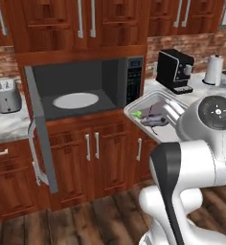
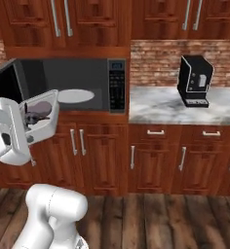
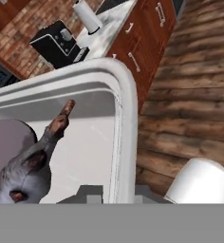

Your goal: Place the tupperware containing the fish and eggplant meal in the microwave. Close the microwave door and press the start button to reheat the meal.

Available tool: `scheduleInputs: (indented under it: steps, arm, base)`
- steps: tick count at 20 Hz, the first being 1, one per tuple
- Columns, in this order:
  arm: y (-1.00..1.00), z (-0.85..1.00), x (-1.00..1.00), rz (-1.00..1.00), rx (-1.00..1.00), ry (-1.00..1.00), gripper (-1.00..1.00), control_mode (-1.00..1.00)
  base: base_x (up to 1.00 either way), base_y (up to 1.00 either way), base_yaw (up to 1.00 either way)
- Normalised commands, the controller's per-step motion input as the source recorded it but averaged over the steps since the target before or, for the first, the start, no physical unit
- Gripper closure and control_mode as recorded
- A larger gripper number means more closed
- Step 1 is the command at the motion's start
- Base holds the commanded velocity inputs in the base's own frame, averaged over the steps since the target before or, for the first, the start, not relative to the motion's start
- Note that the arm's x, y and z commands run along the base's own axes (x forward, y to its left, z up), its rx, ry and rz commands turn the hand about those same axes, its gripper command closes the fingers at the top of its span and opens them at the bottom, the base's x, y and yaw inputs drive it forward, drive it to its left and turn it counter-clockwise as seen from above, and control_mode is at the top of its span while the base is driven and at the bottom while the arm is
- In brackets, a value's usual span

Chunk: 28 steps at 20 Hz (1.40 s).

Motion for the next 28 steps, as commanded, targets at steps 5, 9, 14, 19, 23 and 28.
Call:
scheduleInputs:
  steps: [5, 9, 14, 19, 23, 28]
  arm:
    - [0.00, 0.00, 0.00, 0.00, 0.00, 0.00, 1.00, 1.00]
    - [0.00, 0.00, 0.00, 0.00, 0.00, 0.00, 1.00, 1.00]
    - [0.00, 0.00, 0.00, 0.00, 0.00, 0.00, 1.00, 1.00]
    - [0.00, 0.00, 0.00, 0.00, 0.00, 0.00, 1.00, 1.00]
    - [0.00, 0.00, 0.00, 0.00, 0.00, 0.00, 1.00, 1.00]
    - [0.00, 0.00, 0.00, 0.00, 0.00, 0.00, 1.00, 1.00]
  base:
    - [0.70, -0.15, 0.28]
    - [0.71, 0.00, 0.32]
    - [0.53, 0.00, 0.29]
    - [-0.01, -0.14, 0.15]
    - [-0.18, -0.06, 0.06]
    - [-0.20, -0.02, 0.03]
